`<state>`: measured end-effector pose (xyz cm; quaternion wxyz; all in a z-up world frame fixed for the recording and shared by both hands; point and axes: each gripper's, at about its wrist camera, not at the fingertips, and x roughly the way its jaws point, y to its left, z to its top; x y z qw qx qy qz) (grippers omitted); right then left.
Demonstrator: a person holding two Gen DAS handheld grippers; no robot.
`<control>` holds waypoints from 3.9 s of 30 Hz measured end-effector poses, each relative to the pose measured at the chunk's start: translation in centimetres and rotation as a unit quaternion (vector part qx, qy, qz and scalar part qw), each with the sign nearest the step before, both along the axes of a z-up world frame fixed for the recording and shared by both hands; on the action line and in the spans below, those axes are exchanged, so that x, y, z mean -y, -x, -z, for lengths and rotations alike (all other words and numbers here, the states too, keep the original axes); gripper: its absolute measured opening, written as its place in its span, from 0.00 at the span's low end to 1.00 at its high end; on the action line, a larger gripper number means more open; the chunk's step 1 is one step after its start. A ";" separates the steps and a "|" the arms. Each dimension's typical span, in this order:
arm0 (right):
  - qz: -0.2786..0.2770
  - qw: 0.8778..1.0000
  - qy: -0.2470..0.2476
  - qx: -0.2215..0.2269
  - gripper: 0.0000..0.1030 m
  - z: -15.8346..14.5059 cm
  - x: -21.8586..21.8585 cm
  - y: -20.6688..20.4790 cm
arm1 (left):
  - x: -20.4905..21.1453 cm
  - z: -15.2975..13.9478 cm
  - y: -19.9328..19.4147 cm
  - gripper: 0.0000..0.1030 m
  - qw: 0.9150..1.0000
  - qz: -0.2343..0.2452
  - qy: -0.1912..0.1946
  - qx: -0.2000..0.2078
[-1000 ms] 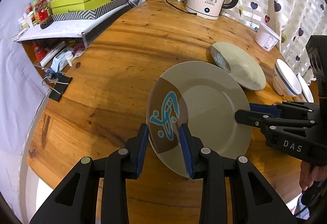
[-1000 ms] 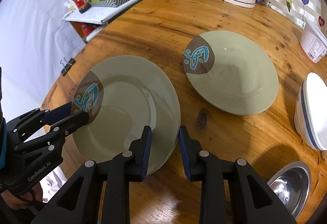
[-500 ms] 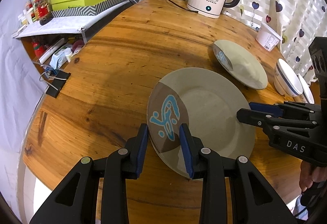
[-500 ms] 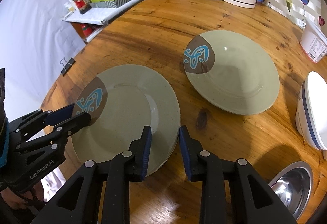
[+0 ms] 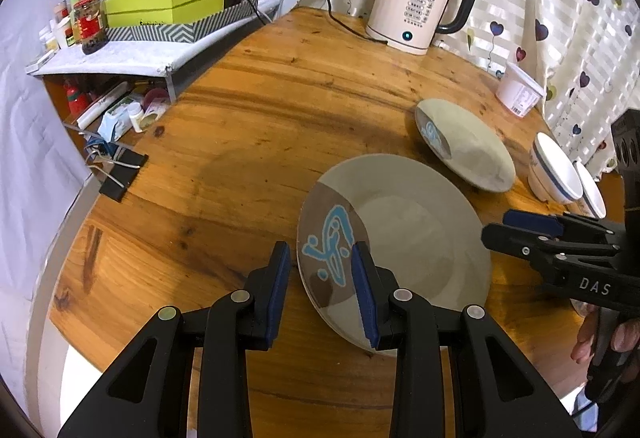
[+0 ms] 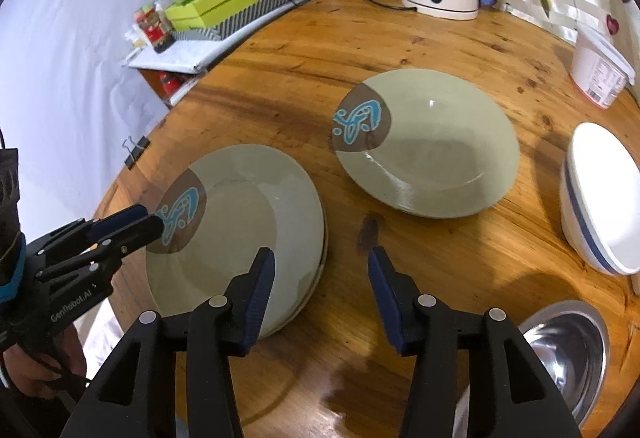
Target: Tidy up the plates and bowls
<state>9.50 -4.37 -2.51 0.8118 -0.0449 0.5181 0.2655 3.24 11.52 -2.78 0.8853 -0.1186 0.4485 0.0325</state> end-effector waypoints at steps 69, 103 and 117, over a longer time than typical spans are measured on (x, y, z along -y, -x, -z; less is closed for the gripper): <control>0.146 0.988 -0.041 0.008 0.53 -1.7 7.7 -3.2 | 5.4 -2.0 -10.6 0.32 0.992 0.119 0.030 0.004; 0.197 0.978 -0.040 -0.063 0.39 1.9 7.6 -8.7 | 6.8 1.8 -18.8 0.32 0.984 0.160 0.045 -0.057; 0.209 0.975 -0.044 -0.064 0.31 2.1 7.9 -9.0 | 7.6 2.2 -19.4 0.32 0.984 0.169 0.034 -0.055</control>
